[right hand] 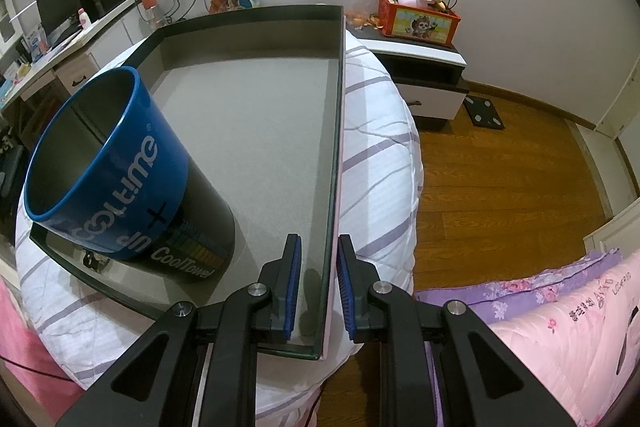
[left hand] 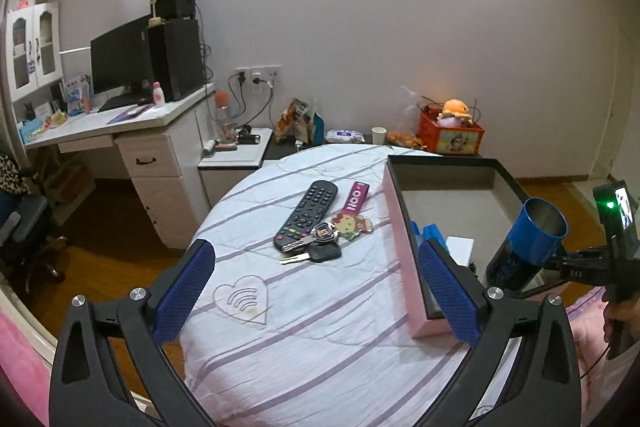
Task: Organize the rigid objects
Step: 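Move the left gripper back toward the remote and keys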
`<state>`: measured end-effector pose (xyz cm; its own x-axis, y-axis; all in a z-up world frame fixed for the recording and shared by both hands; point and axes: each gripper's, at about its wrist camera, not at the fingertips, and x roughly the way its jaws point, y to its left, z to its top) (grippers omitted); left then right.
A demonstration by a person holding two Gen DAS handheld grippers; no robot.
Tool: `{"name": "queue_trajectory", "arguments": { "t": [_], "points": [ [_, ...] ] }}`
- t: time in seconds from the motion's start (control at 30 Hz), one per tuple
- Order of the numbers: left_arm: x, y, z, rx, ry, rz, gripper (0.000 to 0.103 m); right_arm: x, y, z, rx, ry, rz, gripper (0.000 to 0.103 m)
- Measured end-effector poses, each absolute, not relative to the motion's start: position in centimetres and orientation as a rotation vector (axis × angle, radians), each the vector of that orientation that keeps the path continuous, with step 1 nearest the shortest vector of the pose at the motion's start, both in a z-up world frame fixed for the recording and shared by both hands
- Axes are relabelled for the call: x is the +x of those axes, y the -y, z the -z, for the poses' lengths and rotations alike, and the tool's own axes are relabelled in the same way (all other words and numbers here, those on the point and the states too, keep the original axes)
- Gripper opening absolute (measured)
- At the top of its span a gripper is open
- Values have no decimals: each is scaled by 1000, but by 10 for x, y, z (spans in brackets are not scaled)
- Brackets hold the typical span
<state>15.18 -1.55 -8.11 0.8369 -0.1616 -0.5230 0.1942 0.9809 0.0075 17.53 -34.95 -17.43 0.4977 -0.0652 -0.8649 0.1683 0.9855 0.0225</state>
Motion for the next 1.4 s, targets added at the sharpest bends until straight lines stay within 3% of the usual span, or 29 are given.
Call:
{"name": "queue_trajectory", "arguments": {
  "t": [0.83, 1.4],
  "points": [
    [170, -9, 106, 51, -602, 143, 102, 175, 347, 172, 101, -1046, 154, 19],
    [259, 22, 175, 109, -806, 175, 102, 173, 349, 172, 108, -1015, 136, 20]
  ]
}}
